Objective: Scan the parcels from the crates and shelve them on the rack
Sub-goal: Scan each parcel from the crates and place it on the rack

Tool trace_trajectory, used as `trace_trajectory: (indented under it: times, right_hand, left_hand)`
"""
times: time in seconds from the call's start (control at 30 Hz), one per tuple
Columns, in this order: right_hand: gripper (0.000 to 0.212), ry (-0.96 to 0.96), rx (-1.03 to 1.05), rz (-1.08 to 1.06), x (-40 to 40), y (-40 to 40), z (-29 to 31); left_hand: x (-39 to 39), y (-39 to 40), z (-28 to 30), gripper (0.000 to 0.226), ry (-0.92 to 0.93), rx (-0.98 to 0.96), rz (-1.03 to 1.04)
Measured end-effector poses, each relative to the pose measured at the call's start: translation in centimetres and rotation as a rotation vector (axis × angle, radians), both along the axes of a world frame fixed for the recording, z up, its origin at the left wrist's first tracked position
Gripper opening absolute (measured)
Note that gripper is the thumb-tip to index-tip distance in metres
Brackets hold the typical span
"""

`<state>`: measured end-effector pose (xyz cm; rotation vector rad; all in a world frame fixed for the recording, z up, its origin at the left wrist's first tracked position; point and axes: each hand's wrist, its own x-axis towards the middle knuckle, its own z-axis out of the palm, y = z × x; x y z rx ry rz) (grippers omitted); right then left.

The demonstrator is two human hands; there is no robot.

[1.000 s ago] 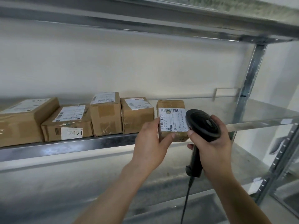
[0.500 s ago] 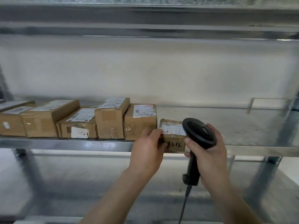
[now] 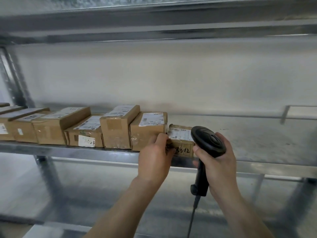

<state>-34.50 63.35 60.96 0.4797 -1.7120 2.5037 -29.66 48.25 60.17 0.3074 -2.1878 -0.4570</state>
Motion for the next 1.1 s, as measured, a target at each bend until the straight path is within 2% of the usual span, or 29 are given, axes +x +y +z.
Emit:
trace_trajectory:
  times: [0.37, 0.57, 0.83, 0.97, 1.1]
  right_hand:
    - [0.073, 0.006, 0.009, -0.051, 0.2, -0.1, -0.6]
    - [0.079, 0.099, 0.110, -0.089, 3.4, 0.4, -1.4]
    - [0.085, 0.181, 0.265, 0.043, 10.2, -5.6, -4.2]
    - [0.089, 0.193, 0.336, 0.128, 15.7, -11.6, -5.6]
    - [0.087, 0.209, 0.316, 0.251, 22.2, -18.2, -6.5]
  left_hand:
    - [-0.4, 0.0, -0.8, 0.028, 0.033, 0.021, 0.004]
    - [3.3, -1.7, -1.6, 0.033, 0.151, -0.050, 0.043]
    - [12.6, -10.0, -3.4, 0.041, 0.074, -0.268, 0.227]
    - [19.9, -15.8, -4.5, 0.055, -0.049, -0.233, 0.331]
    - [28.5, -22.2, -5.7, 0.062, -0.161, -0.178, 0.442]
